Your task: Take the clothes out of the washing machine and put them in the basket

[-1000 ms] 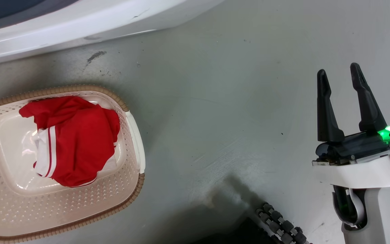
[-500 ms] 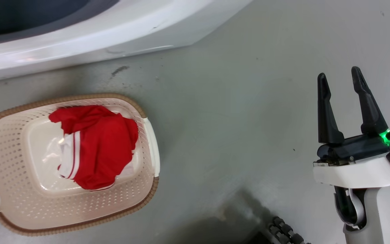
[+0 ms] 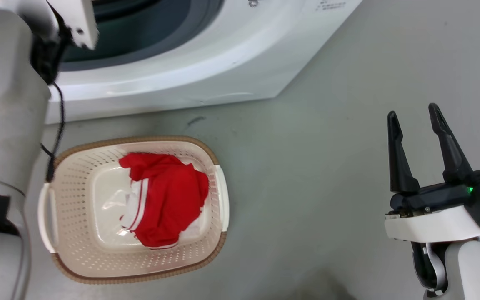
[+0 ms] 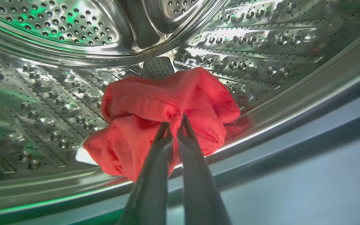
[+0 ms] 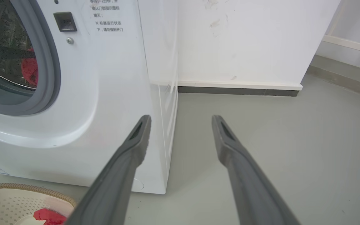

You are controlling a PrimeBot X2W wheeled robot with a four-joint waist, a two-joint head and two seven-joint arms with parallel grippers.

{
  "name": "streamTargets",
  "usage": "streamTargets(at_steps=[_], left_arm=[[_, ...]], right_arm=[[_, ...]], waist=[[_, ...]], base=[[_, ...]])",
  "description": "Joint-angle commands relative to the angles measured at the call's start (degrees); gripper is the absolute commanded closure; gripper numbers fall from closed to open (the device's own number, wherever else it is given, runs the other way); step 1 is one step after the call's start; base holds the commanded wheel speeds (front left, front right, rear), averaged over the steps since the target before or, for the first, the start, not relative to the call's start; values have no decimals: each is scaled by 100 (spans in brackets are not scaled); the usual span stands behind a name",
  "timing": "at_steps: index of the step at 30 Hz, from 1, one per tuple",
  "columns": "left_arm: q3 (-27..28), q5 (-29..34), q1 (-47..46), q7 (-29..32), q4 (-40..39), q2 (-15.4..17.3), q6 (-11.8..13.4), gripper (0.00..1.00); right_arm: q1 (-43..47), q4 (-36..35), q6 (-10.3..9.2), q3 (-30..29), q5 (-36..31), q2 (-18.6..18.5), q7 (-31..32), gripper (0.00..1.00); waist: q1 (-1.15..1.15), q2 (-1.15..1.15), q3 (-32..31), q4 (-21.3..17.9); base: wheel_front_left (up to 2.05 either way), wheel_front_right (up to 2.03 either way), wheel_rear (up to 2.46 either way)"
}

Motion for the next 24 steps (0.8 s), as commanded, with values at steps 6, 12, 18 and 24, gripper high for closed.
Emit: streamTargets(at_steps=[6, 12, 18, 24], left_arm=[[-104, -253, 712, -655, -81, -208, -34, 100], [-404, -554, 1549, -1254, -469, -337, -35, 100], [-535, -661, 2126, -1579, -949, -266, -35, 100], [-535, -658, 2721, -1723, -1706, -151, 116, 100]], right_arm=[[229, 56, -6, -56, -119, 5, -11, 0], [508, 134, -6, -100, -202, 5, -11, 0], [749, 168, -6, -114, -253, 5, -11, 0], [971, 192, -6, -155, -270, 5, -11, 0]], waist=[[0, 0, -648, 381], [0, 0, -1172, 580], [0, 0, -1571, 712], [0, 0, -1935, 828]], base=[[0, 0, 0], [0, 0, 0], [0, 0, 0], [0, 0, 0]])
